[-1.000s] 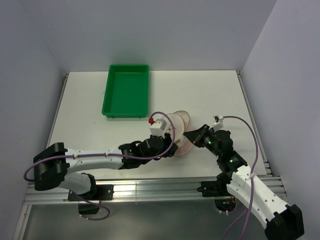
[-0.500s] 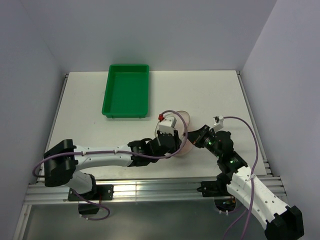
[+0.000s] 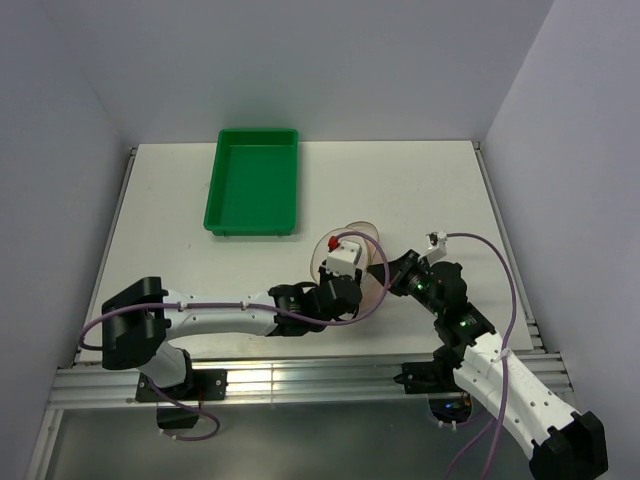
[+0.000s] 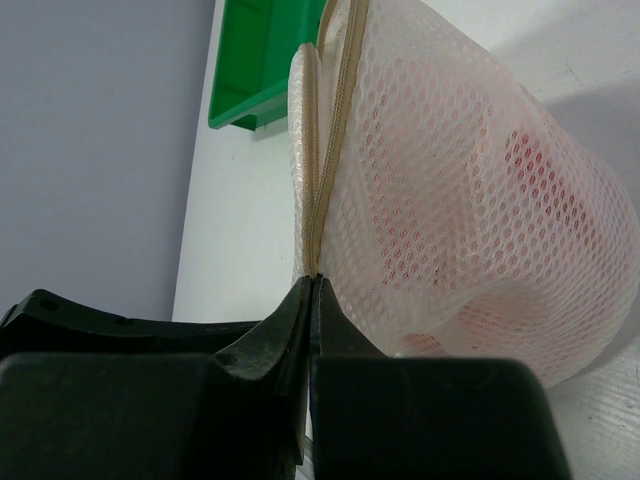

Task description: Place the bra in the laundry bag and zip it closed

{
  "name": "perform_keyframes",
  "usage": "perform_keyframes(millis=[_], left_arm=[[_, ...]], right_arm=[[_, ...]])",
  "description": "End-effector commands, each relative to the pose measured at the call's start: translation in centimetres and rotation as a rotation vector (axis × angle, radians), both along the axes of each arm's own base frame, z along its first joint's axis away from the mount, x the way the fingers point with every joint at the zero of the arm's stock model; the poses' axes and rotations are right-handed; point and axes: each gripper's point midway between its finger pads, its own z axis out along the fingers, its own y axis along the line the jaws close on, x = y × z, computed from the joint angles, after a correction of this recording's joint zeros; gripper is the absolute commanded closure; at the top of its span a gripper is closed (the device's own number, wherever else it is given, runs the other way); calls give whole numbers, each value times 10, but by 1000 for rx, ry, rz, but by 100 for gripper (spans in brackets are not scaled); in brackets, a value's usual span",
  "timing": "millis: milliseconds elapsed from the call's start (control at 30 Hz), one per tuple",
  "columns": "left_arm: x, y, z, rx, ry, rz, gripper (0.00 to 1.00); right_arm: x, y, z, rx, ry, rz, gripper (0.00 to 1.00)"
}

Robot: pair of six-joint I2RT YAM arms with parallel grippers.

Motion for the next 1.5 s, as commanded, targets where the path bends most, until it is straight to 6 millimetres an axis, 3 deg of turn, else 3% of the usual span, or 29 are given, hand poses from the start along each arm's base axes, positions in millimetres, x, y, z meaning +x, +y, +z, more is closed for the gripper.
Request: perform_keyframes(millis=[0,333,433,767,1233,1467], left_arm=[[7,-1,12,20,-53,30,58],[10,-5,9,35,-77,27,65],[11,-4,9,35,-81,29,76],[10,6,6,38,-78,52,100],[-5,17,11,-28,-64,23,100],[-9,36,7,-30,-76,54,100]], right_arm=[[2,-1,7,2,-42,3,100],[1,0,8,7,-43,12,100],[1,0,6,5,-41,10,100],[1,3,10,32,-49,18,100],[22,-1,22,21,-84,-4,100],[36,-6,30,7,-105,26,100]])
